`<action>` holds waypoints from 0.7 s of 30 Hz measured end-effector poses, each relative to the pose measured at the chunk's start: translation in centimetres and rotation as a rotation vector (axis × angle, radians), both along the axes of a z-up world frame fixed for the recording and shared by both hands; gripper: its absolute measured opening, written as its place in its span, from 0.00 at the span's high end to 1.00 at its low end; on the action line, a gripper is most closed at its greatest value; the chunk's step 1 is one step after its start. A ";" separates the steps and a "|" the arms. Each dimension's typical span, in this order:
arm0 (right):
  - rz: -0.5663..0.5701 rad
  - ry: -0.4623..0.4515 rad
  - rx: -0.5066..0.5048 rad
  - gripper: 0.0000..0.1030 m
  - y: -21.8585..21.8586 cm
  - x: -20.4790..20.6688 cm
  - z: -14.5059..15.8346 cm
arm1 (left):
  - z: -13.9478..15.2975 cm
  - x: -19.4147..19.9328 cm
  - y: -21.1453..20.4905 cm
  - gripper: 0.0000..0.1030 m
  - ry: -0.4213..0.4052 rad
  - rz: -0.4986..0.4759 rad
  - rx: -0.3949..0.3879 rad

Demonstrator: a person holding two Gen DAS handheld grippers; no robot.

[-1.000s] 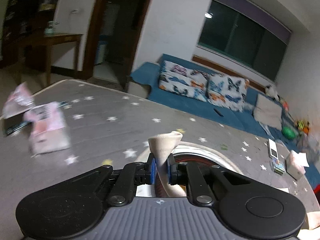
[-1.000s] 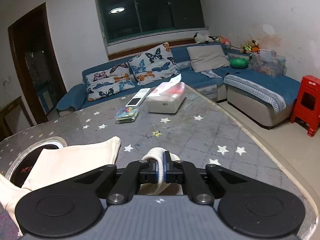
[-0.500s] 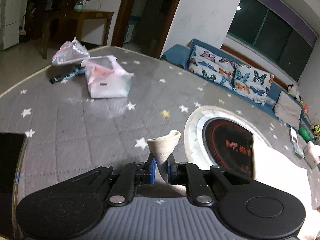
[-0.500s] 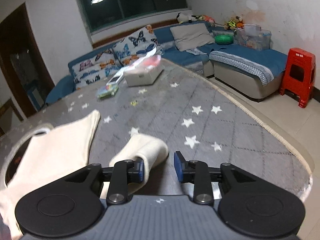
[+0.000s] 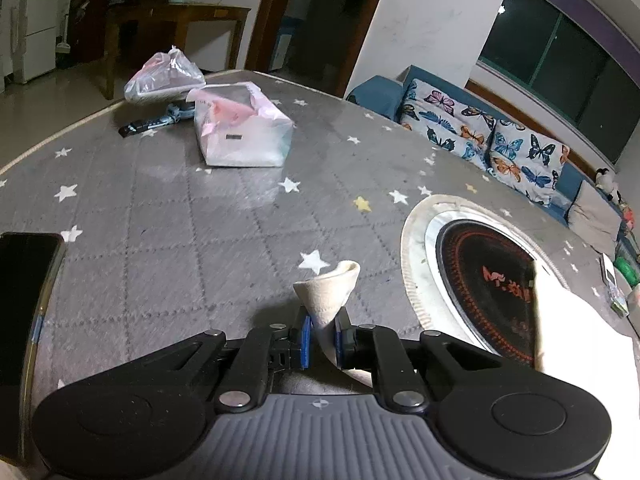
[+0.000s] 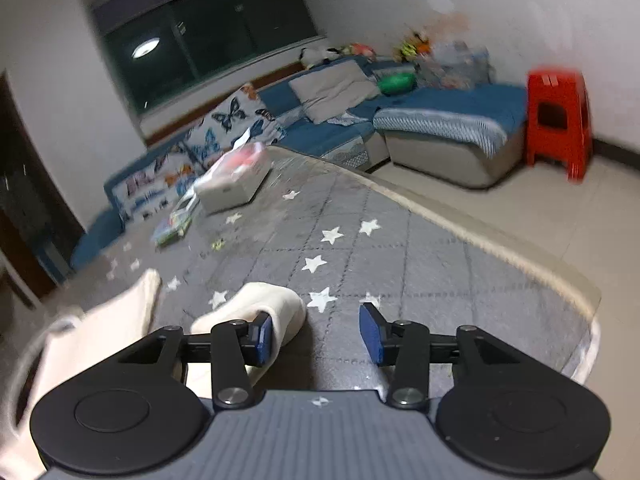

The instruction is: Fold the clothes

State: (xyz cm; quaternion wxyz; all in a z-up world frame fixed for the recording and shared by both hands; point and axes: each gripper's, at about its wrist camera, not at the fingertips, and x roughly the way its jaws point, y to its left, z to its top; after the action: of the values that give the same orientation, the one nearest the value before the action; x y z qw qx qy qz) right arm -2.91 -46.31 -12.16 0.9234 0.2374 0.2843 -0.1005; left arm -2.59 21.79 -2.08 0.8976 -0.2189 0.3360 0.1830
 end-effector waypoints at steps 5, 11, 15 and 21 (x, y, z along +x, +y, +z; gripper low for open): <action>-0.027 0.011 0.016 0.57 -0.8 -0.2 -0.8 | -0.2 0.2 0.0 0.87 0.009 0.003 0.001; -0.049 0.008 0.011 0.56 -1.4 -0.1 -1.1 | -0.3 0.3 0.0 0.87 0.018 0.008 0.004; -0.076 0.019 0.007 0.56 -2.2 0.0 -1.2 | -0.4 0.4 0.0 0.87 0.020 0.008 0.005; -0.143 0.041 -0.040 0.57 -3.2 -0.3 -1.3 | -0.3 0.6 0.0 0.84 0.026 0.013 0.009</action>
State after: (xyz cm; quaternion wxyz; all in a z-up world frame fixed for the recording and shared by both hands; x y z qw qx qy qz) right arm -3.17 -49.55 -13.50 0.9125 0.2363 0.2832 -0.1768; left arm -2.04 21.79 -2.40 0.8930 -0.2146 0.3454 0.1929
